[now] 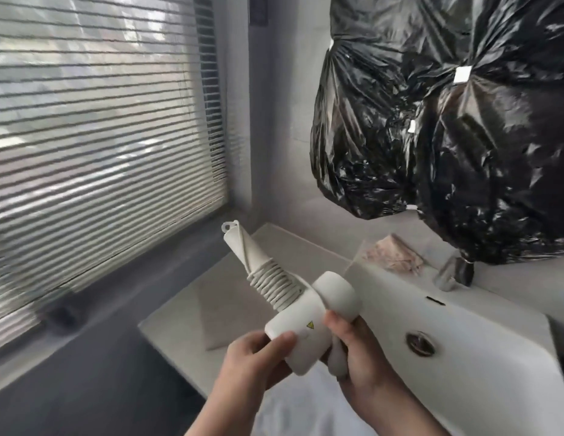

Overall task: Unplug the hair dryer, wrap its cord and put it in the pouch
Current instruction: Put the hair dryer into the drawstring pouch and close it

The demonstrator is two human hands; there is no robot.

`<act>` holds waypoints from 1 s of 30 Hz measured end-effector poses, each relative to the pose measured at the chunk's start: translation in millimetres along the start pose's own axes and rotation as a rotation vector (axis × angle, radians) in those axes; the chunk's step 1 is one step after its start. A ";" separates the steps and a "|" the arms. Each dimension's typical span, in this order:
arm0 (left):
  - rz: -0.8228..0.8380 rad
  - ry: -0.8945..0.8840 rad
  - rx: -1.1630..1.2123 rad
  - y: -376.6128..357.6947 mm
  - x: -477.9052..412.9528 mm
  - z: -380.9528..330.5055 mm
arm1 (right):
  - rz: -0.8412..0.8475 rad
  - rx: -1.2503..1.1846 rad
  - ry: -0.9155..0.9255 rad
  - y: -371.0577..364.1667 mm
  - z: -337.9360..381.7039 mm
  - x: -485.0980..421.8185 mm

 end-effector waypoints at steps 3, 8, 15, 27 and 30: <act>0.047 0.068 -0.118 0.2 -26.9 3.3 | -0.101 -0.046 -0.011 7.6 -9.5 -16.9; 0.159 0.166 -0.304 -6.1 -86.1 1.4 | -0.291 -0.104 -0.075 37.2 -26.1 -61.6; -0.045 0.370 -0.624 64.4 -205.6 34.3 | -0.488 -0.203 -0.137 75.8 -49.7 -117.1; 0.001 0.265 -1.687 152.1 -315.2 110.6 | -0.818 -0.108 -0.253 90.9 -79.0 -139.2; 0.098 0.186 -1.749 162.5 -337.9 105.7 | -0.859 -0.117 -0.234 78.1 -80.3 -135.7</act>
Point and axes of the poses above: each hand's wrist, its own x-axis away from the middle knuckle, its own y-axis out of the back of the hand, z = x × y, the point moved 3 cm from there along -x, towards the middle knuckle, and after that the axes turned 5 degrees about y, right-handed, at the moved point
